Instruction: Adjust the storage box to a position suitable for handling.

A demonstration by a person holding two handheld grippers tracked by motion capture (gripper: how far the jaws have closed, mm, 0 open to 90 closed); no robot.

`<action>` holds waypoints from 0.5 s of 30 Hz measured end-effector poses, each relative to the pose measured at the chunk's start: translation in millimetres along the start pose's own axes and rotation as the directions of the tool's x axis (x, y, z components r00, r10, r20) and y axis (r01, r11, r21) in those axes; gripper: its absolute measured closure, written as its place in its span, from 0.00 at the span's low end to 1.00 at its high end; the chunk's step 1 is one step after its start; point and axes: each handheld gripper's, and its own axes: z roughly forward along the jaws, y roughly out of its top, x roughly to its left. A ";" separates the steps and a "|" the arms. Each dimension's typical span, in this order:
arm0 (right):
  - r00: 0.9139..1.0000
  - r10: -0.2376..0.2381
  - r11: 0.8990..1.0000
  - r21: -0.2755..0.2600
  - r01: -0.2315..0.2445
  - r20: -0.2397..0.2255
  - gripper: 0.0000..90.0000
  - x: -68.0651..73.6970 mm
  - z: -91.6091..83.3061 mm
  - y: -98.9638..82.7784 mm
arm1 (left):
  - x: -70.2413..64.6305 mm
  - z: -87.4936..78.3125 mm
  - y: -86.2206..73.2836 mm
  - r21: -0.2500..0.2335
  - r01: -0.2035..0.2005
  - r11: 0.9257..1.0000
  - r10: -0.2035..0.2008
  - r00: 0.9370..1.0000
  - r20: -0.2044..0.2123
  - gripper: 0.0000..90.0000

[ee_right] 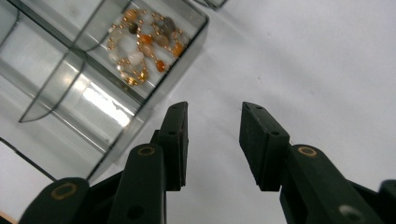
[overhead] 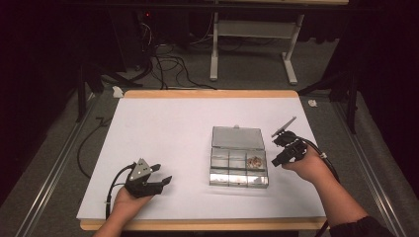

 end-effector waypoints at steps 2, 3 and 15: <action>1.000 0.011 1.000 -0.006 -0.011 -0.002 0.69 -4.5 3.5 -6.9 | -0.1 -0.1 -0.1 -0.003 -0.001 1.000 0.001 1.000 -0.001 0.40; 1.000 0.012 1.000 -0.007 -0.012 -0.002 0.68 -5.6 4.3 -8.5 | -0.2 -0.1 -0.2 -0.003 -0.002 1.000 0.002 1.000 -0.001 0.40; 0.998 0.059 0.998 -0.020 -0.059 -0.009 0.65 -15.1 12.6 -28.7 | -0.3 0.0 -0.3 -0.004 -0.004 1.000 0.004 1.000 -0.003 0.40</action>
